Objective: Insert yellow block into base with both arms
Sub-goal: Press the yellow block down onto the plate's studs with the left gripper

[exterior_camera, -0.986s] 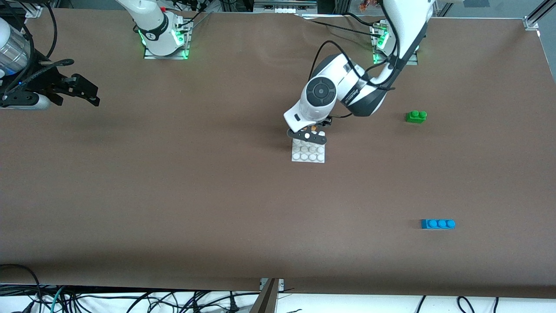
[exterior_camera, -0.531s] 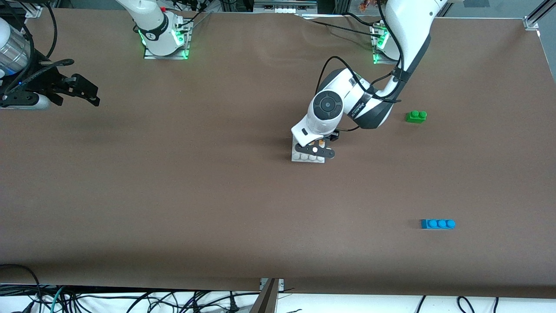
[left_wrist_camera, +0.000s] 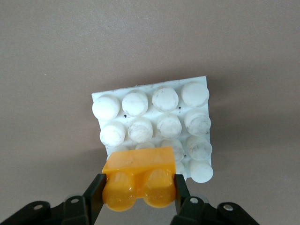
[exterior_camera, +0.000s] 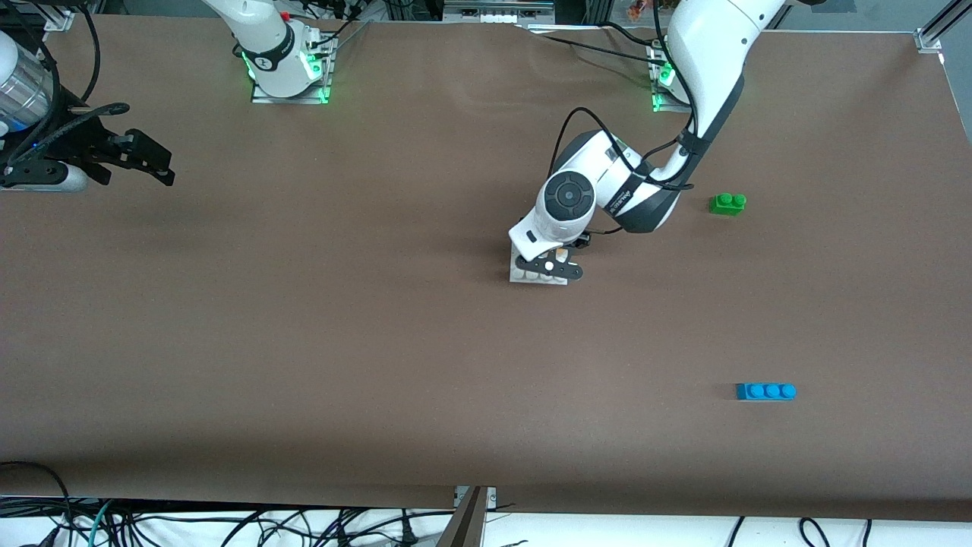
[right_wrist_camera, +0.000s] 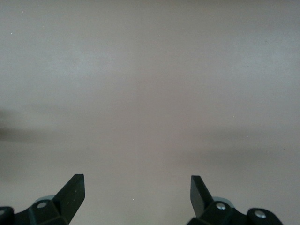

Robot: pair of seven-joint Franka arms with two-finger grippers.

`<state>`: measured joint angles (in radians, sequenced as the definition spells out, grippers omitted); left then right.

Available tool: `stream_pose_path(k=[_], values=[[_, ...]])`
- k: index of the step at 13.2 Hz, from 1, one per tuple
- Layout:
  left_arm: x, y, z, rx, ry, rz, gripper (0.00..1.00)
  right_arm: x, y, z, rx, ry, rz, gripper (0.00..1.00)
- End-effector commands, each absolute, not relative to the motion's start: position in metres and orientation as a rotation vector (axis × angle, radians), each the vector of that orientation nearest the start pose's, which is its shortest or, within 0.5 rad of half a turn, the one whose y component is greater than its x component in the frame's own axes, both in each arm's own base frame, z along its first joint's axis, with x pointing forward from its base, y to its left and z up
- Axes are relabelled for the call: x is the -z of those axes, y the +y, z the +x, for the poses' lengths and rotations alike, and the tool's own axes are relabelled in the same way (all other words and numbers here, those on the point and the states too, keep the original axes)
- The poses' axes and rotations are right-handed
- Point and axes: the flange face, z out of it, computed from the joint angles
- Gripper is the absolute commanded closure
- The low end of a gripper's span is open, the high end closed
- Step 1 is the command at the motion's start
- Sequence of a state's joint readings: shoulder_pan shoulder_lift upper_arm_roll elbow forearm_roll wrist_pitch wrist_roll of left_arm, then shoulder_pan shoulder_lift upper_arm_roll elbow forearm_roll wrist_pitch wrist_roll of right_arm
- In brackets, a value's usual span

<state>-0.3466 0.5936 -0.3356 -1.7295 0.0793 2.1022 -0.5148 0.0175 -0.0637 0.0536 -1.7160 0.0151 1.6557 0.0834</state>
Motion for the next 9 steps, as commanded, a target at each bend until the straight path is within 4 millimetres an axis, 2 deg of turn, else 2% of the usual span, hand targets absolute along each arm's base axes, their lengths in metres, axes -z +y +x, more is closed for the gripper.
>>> stream_pose_path(k=[1, 9], values=[[-0.239, -0.398, 0.516, -0.314, 0.272, -3.105, 0.78, -0.602, 0.042, 0.535, 0.014, 0.039, -3.12, 0.01], [-0.227, -0.412, 0.507, -0.318, 0.29, -3.108, 0.77, -0.602, 0.044, 0.534, 0.007, 0.046, -3.121, 0.01]])
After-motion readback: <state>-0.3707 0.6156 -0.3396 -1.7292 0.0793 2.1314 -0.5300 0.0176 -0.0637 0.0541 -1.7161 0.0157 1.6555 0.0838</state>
